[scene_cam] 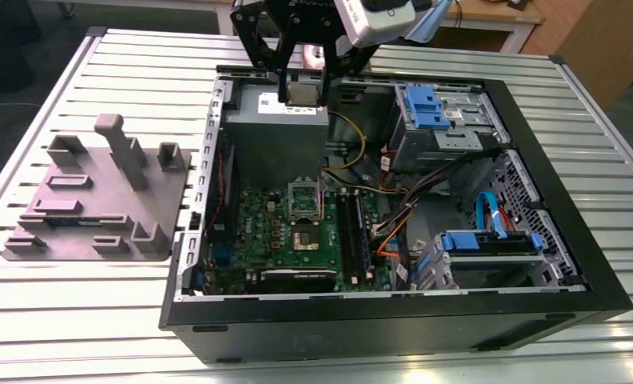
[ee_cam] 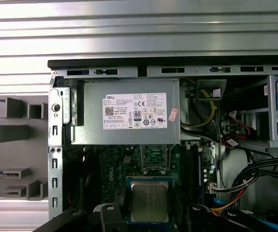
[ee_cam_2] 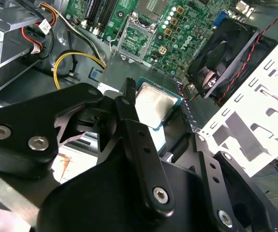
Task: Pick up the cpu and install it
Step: 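Place the cpu into insertion slot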
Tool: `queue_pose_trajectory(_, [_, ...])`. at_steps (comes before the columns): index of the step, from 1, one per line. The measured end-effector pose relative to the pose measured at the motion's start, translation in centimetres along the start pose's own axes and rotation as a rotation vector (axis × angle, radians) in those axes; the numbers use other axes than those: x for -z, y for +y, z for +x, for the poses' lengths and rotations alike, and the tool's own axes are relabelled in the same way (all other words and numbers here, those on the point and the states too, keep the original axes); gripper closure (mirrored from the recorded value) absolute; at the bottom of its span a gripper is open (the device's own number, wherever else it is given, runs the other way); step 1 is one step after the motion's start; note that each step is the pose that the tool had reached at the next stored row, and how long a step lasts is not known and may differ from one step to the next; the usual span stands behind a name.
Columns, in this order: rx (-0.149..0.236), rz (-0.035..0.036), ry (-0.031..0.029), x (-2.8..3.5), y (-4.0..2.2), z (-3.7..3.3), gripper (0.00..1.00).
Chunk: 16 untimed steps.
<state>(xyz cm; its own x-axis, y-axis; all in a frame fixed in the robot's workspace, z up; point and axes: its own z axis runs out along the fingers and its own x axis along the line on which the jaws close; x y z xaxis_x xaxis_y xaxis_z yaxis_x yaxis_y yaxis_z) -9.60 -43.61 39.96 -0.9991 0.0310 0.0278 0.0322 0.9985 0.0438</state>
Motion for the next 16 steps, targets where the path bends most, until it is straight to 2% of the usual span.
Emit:
queue_pose_trajectory(6, [0.0,0.0,0.0001,-0.2,-0.2,-0.02,0.53])
queue_pose_trajectory(13, [0.0,0.0,0.0001,-1.27,-1.74,-0.11,0.53])
queue_pose_trajectory(16, [0.0,-0.0002,0.0,-1.81,-2.15,-0.54,0.53])
